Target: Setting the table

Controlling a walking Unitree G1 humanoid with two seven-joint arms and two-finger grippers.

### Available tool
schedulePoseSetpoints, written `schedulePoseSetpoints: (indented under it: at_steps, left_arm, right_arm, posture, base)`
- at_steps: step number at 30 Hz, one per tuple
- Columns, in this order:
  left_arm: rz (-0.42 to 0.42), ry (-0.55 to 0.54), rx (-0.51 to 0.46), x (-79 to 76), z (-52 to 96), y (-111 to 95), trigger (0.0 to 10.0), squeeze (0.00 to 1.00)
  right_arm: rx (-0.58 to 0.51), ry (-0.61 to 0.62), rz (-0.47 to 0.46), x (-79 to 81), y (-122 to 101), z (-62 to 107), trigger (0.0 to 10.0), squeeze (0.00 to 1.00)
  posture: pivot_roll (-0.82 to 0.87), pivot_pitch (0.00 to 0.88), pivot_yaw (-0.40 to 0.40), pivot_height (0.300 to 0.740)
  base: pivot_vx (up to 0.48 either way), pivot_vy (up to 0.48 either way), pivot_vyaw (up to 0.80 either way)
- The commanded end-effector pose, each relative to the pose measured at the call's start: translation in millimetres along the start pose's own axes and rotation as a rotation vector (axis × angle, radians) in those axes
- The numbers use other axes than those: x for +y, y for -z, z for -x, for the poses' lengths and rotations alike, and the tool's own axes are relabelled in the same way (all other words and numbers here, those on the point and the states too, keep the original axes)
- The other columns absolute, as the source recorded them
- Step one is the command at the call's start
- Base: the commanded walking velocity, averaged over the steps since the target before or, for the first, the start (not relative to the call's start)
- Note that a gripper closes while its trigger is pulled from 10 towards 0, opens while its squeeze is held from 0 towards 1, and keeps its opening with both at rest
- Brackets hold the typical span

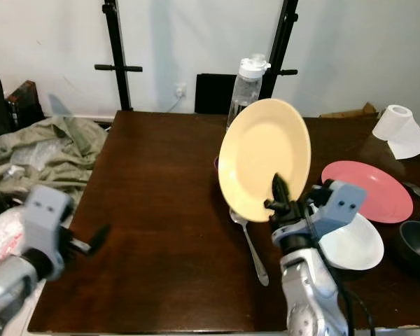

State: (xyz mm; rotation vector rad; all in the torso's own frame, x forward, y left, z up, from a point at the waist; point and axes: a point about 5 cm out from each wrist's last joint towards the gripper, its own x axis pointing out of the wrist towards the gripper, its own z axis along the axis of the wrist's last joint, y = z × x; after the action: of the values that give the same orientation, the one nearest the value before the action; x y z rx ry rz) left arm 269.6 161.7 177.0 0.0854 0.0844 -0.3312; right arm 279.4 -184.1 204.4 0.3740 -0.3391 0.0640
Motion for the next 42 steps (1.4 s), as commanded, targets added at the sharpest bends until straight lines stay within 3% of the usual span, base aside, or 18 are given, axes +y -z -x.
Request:
schedulePoseSetpoints:
  at_steps: [1,3,4,10,18,42]
  left_arm:
    - [0.065,-0.001,0.015,-7.9,-4.8,6,10.0,0.00]
    - [0.092,-0.004,0.005,-14.0,-10.2,7,10.0,0.00]
    - [0.105,-0.030,-0.023,-21.1,-20.9,8,10.0,0.00]
    - [0.085,-0.086,-0.059,-20.3,-30.8,8,10.0,0.00]
    - [0.079,-0.100,-0.063,-18.5,-32.1,8,10.0,0.00]
    - [0.073,-0.093,-0.078,-20.6,-33.9,12,10.0,0.00]
  right_arm:
    - [0.008,0.019,0.003,1.0,3,3.5,10.0,0.00]
    - [0.023,0.027,0.007,1.0,7,4.4,10.0,0.00]
    - [0.047,0.040,0.014,1.2,12,5.8,10.0,0.00]
    - [0.066,0.048,0.023,3.1,16,5.9,10.0,0.00]
    - [0.066,0.048,0.031,4.6,17,7.1,10.0,0.00]
    - [0.078,0.059,0.041,4.0,19,12.7,10.0,0.00]
  posture:
    - [0.06,0.013,0.053,0.740]
    - [0.05,0.007,0.050,0.740]
    - [0.05,0.002,0.045,0.740]
    - [0.04,0.002,0.045,0.740]
    - [0.03,0.009,0.050,0.740]
    - [0.02,0.026,0.056,0.740]
  base:
    - [0.000,0.000,0.00]
    - [0.000,0.000,0.00]
    - [0.000,0.000,0.00]
    - [0.000,0.000,0.00]
    - [-0.142,0.000,0.00]
    - [-0.372,0.000,0.00]
